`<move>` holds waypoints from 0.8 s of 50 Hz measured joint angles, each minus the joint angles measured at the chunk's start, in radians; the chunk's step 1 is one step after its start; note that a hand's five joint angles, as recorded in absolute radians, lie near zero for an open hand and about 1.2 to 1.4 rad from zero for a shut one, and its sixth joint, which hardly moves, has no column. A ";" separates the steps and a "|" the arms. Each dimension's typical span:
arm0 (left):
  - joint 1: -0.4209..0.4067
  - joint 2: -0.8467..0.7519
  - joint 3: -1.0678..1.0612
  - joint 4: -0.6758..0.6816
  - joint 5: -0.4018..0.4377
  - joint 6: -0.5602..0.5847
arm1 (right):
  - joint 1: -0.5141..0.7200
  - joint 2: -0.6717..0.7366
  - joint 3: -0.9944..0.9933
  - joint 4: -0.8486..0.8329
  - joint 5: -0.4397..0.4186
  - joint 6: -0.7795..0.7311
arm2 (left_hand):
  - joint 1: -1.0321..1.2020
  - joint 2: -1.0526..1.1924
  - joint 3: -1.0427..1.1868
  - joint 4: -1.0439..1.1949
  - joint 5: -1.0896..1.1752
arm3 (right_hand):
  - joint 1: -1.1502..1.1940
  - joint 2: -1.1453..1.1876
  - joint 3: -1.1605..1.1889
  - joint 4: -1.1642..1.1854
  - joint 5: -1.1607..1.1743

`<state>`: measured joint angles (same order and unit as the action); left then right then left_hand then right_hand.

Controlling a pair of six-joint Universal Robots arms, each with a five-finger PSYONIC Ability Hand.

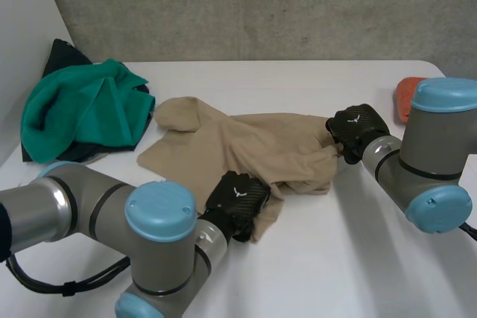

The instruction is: Fold the laundry.

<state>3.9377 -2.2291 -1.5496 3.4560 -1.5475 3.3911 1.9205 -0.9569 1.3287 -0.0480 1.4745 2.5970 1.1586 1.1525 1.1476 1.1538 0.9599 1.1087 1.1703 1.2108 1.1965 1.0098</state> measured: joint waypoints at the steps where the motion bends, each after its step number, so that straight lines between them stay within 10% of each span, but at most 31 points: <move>1: 0.002 -0.003 0.010 0.001 -0.003 0.000 | -0.001 -0.002 0.000 0.000 0.000 0.000 | 0.000 0.031 0.030 0.032 0.007 | 0.000 0.000 0.000 0.000 0.000; 11: 0.055 0.074 0.070 -0.057 -0.079 -0.013 | -0.011 -0.063 -0.001 0.028 0.003 -0.021 | 0.000 0.043 0.040 0.042 0.007 | 0.000 0.000 0.000 0.000 0.000; 25: 0.199 0.716 0.103 -0.093 -0.129 -0.015 | -0.011 -0.502 -0.113 0.159 -0.007 -0.194 | 0.000 0.045 0.045 0.043 0.007 | 0.000 0.000 0.000 0.000 0.000; 40: 0.207 0.988 0.235 -0.095 -0.138 -0.056 | -0.016 -0.769 -0.240 0.250 -0.004 -0.192 | 0.000 0.045 0.045 0.046 0.007 | 0.000 0.000 0.000 0.001 0.006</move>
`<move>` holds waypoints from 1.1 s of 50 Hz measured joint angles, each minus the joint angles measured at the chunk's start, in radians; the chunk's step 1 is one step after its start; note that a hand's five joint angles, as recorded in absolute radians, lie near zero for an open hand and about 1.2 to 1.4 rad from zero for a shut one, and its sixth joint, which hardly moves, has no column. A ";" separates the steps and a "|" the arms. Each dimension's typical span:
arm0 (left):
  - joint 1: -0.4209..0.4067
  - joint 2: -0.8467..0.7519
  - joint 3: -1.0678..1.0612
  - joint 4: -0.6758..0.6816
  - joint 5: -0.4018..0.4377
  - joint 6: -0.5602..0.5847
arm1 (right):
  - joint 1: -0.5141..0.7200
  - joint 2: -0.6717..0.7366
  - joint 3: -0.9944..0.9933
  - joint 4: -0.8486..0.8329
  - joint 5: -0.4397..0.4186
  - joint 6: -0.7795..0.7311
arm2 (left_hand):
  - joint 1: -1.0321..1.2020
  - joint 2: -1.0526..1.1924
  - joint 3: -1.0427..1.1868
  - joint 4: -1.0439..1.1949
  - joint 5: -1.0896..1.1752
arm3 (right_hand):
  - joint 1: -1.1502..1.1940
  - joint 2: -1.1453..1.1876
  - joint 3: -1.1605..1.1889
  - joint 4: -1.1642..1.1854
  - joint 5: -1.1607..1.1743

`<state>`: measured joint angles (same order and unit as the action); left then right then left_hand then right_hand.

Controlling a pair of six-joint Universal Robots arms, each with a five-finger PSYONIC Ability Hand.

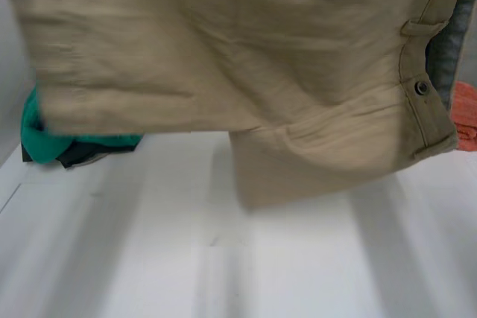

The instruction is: Fold the laundry.

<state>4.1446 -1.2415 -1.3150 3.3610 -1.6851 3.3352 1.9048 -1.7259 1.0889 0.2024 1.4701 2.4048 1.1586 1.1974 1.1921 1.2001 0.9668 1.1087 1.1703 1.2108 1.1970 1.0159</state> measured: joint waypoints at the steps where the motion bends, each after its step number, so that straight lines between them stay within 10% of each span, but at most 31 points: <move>1: 0.000 0.003 0.004 0.000 0.001 -0.001 | -0.001 -0.005 -0.004 0.011 0.000 0.000 | 0.000 0.000 0.000 0.000 0.000 | 0.000 0.000 0.000 0.000 0.000; 16: 0.105 -0.447 0.119 0.031 0.020 0.000 | -0.035 0.327 -0.039 0.044 0.009 0.048 | 0.000 0.001 0.001 0.000 0.000 | 0.011 0.000 0.000 0.000 0.001; 28: 0.209 -1.001 0.450 0.163 0.046 0.011 | 0.024 0.796 -0.156 -0.396 0.169 0.119 | 0.000 0.002 0.002 0.000 0.025 | 0.021 0.000 0.000 0.000 0.001; 33: 0.227 -1.114 0.553 0.215 0.098 0.003 | 0.037 0.922 -0.195 -0.550 0.173 0.103 | -0.035 -0.037 -0.036 -0.039 0.000 | -0.550 -0.594 -0.577 -0.578 -0.587; 34: 0.229 -1.139 0.574 0.235 0.123 -0.001 | 0.040 0.964 -0.211 -0.576 0.159 0.096 | -0.839 -0.751 -0.740 -0.757 -0.711 | -0.810 -0.866 -0.863 -0.860 -0.855; 55: 0.110 -0.656 -0.110 0.073 0.155 -0.010 | -0.119 0.657 0.094 -0.182 -0.106 -0.019 | -0.908 -0.944 -0.943 -0.949 -0.891 | -0.884 -0.962 -1.004 -0.987 -0.969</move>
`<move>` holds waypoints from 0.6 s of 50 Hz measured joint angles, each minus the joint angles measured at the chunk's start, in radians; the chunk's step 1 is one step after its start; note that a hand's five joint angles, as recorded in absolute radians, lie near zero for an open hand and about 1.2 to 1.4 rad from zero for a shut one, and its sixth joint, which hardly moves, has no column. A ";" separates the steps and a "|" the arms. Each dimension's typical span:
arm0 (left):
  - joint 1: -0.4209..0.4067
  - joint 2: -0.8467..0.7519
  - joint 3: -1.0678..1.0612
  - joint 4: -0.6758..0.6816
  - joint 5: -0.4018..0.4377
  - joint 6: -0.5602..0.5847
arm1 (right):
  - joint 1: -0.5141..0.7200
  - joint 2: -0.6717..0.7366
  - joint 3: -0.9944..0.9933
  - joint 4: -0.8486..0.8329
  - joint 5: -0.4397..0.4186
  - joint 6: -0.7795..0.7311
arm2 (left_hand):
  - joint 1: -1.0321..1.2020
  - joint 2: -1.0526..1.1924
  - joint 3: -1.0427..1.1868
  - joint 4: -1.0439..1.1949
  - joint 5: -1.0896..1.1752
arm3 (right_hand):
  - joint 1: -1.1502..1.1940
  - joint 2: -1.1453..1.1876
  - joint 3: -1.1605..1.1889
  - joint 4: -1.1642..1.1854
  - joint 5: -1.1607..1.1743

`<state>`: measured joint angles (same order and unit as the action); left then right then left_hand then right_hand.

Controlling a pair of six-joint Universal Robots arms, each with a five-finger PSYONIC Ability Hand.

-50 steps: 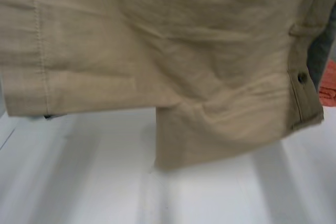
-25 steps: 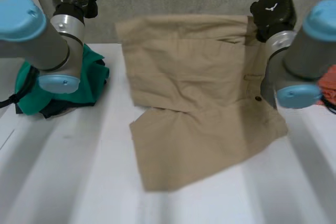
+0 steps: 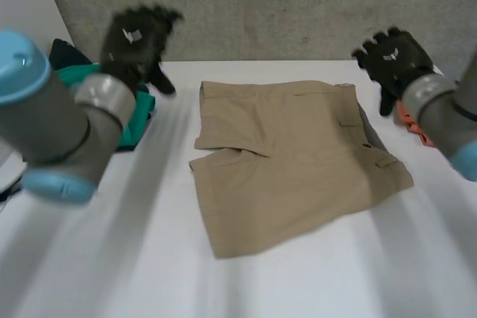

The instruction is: Fold the laundry.

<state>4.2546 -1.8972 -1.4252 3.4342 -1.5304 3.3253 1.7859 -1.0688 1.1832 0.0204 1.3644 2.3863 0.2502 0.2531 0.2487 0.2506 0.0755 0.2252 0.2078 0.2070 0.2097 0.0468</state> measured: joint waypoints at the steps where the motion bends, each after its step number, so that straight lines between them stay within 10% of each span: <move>1: -0.020 0.026 -0.047 -0.029 0.000 -0.001 | -0.020 -0.016 0.030 0.026 -0.023 -0.020 | 0.052 0.043 0.044 0.043 0.044 | 0.004 0.006 0.007 0.005 0.004; 9: -0.183 0.094 -0.307 -0.178 0.005 -0.013 | -0.154 -0.051 0.222 0.166 -0.131 -0.171 | 0.400 0.382 0.384 0.385 0.382 | 0.336 0.352 0.348 0.345 0.337; 30: -0.287 -0.153 -0.305 -0.058 0.005 -0.106 | -0.262 0.080 0.376 -0.031 -0.345 -0.303 | 0.176 0.170 0.179 0.162 0.159 | 0.373 0.403 0.405 0.402 0.388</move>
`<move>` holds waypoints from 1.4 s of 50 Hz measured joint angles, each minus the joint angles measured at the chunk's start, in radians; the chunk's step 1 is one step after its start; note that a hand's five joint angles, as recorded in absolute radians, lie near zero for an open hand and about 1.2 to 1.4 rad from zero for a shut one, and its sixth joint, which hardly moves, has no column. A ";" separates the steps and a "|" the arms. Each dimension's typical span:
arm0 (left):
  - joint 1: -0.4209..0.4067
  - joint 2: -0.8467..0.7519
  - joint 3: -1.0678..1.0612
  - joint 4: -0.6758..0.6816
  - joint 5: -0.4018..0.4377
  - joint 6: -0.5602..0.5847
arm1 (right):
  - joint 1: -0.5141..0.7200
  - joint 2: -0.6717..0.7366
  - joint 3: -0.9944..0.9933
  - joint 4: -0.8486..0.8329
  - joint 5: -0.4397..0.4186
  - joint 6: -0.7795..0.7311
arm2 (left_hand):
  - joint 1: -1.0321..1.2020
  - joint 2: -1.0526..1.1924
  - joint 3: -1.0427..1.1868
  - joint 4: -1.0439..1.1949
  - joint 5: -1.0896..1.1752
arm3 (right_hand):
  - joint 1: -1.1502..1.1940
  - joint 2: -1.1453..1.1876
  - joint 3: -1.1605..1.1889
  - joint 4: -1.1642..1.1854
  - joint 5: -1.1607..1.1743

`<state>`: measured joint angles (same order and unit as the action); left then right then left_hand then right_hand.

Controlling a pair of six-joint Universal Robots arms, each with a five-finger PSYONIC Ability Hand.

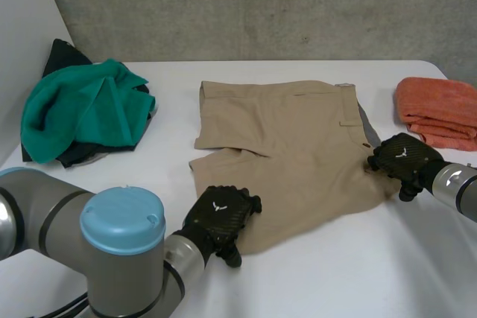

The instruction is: Fold the laundry.

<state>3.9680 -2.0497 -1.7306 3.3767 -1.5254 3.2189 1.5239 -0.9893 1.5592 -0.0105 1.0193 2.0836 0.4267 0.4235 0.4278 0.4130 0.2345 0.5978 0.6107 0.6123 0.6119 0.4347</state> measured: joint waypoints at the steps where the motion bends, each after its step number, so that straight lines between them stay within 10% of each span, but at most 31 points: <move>1: 0.001 -0.006 0.004 0.011 -0.002 0.001 | 0.001 0.004 0.001 -0.011 -0.001 0.001 | 0.002 0.002 0.001 0.003 0.005 | 0.040 0.039 0.039 0.038 0.040; 10: 0.002 -0.059 0.047 0.056 -0.022 0.009 | 0.006 0.018 0.012 -0.108 -0.001 0.003 | 0.375 0.355 0.349 0.355 0.353 | 0.445 0.536 0.529 0.528 0.488; 16: 0.001 -0.089 0.081 0.054 -0.028 0.016 | 0.006 0.021 0.013 -0.144 0.003 0.003 | 0.672 0.737 0.718 0.750 0.750 | 0.445 0.564 0.572 0.583 0.515; 26: 0.001 -0.043 0.118 0.000 -0.096 0.042 | 0.006 -0.012 0.041 -0.117 0.037 0.033 | 0.696 0.770 0.751 0.783 0.774 | 0.445 0.564 0.572 0.584 0.515; 47: -0.058 0.426 -0.046 -0.660 -0.115 0.148 | -0.058 -0.493 0.242 0.649 0.169 -0.186 | 0.696 0.772 0.759 0.783 0.774 | 0.470 0.564 0.573 0.584 0.562; 61: 0.049 0.164 0.146 -0.191 -0.119 0.274 | 0.036 -0.356 0.147 0.303 0.165 0.038 | 0.705 0.772 0.759 0.787 0.775 | 0.494 0.564 0.573 0.584 0.578; 70: 0.140 -0.184 0.521 0.016 -0.120 0.472 | 0.218 -0.098 -0.131 0.043 0.312 0.186 | 0.705 0.772 0.759 0.787 0.774 | 0.494 0.564 0.573 0.584 0.589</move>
<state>4.1084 -2.2339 -1.2097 3.3924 -1.6457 3.6904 1.7422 -1.0870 1.4281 0.0325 1.3316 2.2698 1.1320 1.1951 1.1871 1.2001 1.0089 1.0914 1.1744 1.1858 1.1957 1.0232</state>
